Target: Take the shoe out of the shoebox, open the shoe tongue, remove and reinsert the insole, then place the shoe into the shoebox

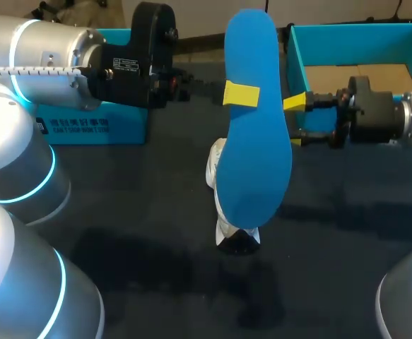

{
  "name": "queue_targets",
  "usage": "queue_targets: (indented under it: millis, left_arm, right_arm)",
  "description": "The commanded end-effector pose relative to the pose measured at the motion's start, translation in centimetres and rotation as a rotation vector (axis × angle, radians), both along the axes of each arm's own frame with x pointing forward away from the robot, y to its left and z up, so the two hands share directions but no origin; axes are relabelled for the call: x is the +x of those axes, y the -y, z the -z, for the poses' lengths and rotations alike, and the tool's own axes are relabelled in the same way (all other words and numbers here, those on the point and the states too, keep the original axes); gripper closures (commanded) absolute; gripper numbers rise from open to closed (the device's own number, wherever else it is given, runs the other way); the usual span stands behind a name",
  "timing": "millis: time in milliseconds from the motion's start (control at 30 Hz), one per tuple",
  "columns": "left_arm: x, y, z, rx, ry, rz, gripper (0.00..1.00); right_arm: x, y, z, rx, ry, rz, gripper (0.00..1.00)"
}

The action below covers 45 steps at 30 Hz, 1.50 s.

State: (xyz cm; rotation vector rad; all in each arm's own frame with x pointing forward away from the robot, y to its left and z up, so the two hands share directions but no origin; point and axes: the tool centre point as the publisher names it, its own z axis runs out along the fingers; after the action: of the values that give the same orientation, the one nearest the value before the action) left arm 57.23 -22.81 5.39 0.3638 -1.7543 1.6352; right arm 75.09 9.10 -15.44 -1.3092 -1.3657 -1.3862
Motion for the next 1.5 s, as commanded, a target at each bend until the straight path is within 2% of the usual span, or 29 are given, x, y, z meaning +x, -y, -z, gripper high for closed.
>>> queue_targets:
  millis: [33, 167, 400, 533, 633, 667, 733, 900, 1000, 1100, 1133, 1167, 1367, 1500]
  left_arm:
    - [-0.1, 0.1, 0.1, -0.001, -0.001, -0.001, 1.0]
    - [-0.1, 0.1, 0.1, -0.001, -0.001, -0.001, 1.0]
    - [1.0, -1.5, 2.6, -0.047, 0.272, 0.039, 1.0]
    - [1.6, -2.1, 3.6, -0.074, 0.463, 0.035, 1.0]
    - [2.1, -2.4, 4.7, -0.088, 0.663, 0.055, 1.0]
    - [2.1, -2.5, 4.8, -0.089, 0.68, 0.055, 1.0]
    - [2.2, -2.7, 5.5, -0.094, 0.839, 0.073, 1.0]
    - [2.5, -2.8, 7.1, -0.13, 1.094, 0.044, 1.0]
    - [3.1, -2.8, 7.8, -0.173, 1.241, 0.001, 1.0]
    - [4.2, -2.5, 8.2, -0.275, 1.44, -0.057, 1.0]
    - [4.4, -2.5, 8.3, -0.283, 1.449, -0.064, 1.0]
    - [4.9, -2.4, 8.5, -0.322, 1.525, -0.086, 1.0]
    - [5.8, -2.2, 9.6, -0.364, 1.653, -0.096, 1.0]
    - [6.2, -2.3, 10.3, -0.333, 1.661, -0.103, 1.0]
  right_arm:
    - [-0.4, 0.0, 0.0, -0.001, 0.001, 0.009, 0.0]
    - [-0.4, 0.0, 0.0, -0.001, 0.001, 0.009, 0.0]
    - [-0.4, 0.0, 0.0, -0.001, 0.001, 0.009, 0.0]
    - [-0.4, 0.0, 0.0, -0.001, 0.001, 0.009, 0.0]
    - [-0.4, 0.0, 0.0, -0.001, 0.001, 0.009, 0.0]
    - [-0.4, 0.0, 0.0, -0.001, 0.001, 0.009, 0.0]
    - [-0.4, 0.0, 0.0, -0.001, 0.001, 0.009, 0.0]
    - [-0.4, 0.0, 0.0, -0.001, 0.001, 0.009, 0.0]
    - [-0.4, 0.0, 0.0, -0.001, 0.001, 0.009, 0.0]
    - [-0.4, 0.0, 0.0, -0.001, 0.001, 0.009, 0.0]
    - [-0.4, 0.0, 0.0, -0.001, 0.001, 0.009, 0.0]
    - [-0.4, 0.0, 0.0, -0.001, 0.001, 0.009, 0.0]
    - [-0.4, 0.0, 0.0, -0.001, 0.001, 0.009, 0.0]
    - [-0.4, 0.0, 0.0, -0.001, 0.001, 0.009, 0.0]
